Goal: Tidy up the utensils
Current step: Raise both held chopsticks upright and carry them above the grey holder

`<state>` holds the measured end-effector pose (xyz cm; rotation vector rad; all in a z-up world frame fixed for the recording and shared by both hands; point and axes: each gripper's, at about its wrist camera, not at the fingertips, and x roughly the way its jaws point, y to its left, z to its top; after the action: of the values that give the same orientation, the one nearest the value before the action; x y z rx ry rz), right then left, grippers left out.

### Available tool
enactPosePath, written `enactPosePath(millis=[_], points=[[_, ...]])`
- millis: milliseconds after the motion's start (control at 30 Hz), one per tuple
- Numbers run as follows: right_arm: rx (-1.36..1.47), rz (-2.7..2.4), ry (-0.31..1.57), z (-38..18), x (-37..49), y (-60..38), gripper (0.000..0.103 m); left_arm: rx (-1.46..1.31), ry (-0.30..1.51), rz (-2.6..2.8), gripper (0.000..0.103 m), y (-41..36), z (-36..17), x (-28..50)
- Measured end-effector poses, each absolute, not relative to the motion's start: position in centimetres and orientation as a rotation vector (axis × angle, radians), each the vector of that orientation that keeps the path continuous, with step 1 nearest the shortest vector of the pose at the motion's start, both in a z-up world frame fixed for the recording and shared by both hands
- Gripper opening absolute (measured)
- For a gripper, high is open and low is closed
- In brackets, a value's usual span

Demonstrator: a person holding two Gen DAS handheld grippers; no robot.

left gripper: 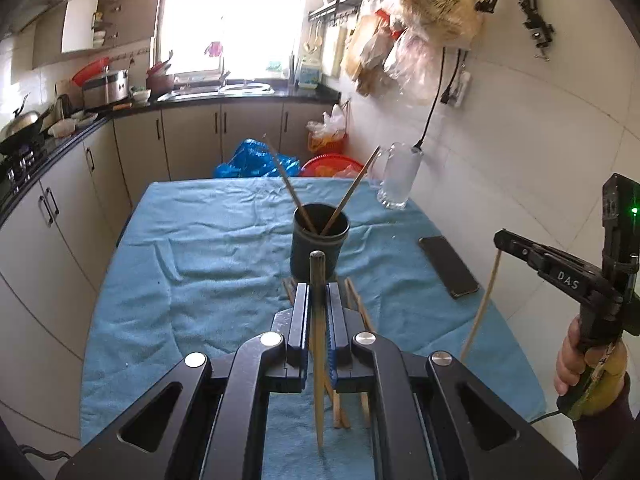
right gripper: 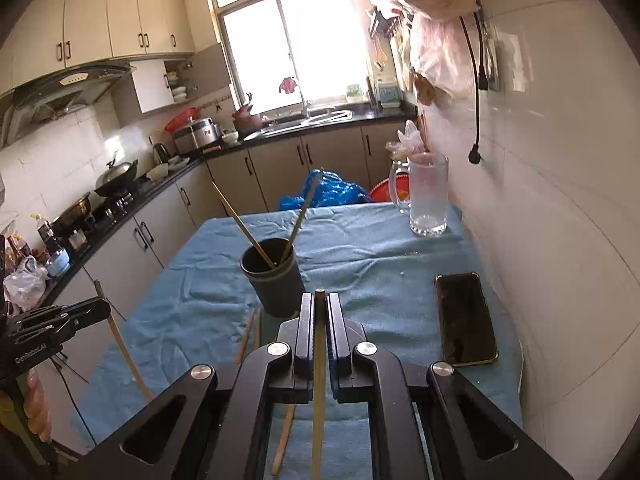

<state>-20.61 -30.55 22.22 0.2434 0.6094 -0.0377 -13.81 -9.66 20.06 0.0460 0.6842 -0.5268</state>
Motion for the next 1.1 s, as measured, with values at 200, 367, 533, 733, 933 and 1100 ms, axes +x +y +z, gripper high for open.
enactPosePath(millis=[200, 367, 533, 733, 933, 1100], points=[[0.227, -0.022, 0.579, 23.4, -20.6, -30.1, 0.006, 0.065, 0.618, -0.533, 0.007, -10.5, 21.6, -14.6], [0.224, -0.010, 0.558, 24.4, -19.7, -29.9, 0.006, 0.038, 0.616, -0.542, 0.007, -11.0, 22.7, -13.1], [0.211, -0.001, 0.514, 26.7, -17.9, -29.9, 0.006, 0.026, 0.574, -0.528, 0.007, -12.0, 25.0, -10.7], [0.236, 0.023, 0.427, 30.4, -14.8, -29.9, 0.006, -0.011, 0.520, -0.505, 0.007, -13.1, 28.6, -6.8], [0.260, 0.018, 0.351, 33.3, -10.0, -29.6, 0.006, -0.036, 0.475, -0.462, 0.007, -14.4, 31.1, -2.4], [0.277, -0.008, 0.328, 33.6, -6.3, -29.7, 0.006, -0.061, 0.500, -0.459, 0.007, -15.7, 30.9, 1.4]])
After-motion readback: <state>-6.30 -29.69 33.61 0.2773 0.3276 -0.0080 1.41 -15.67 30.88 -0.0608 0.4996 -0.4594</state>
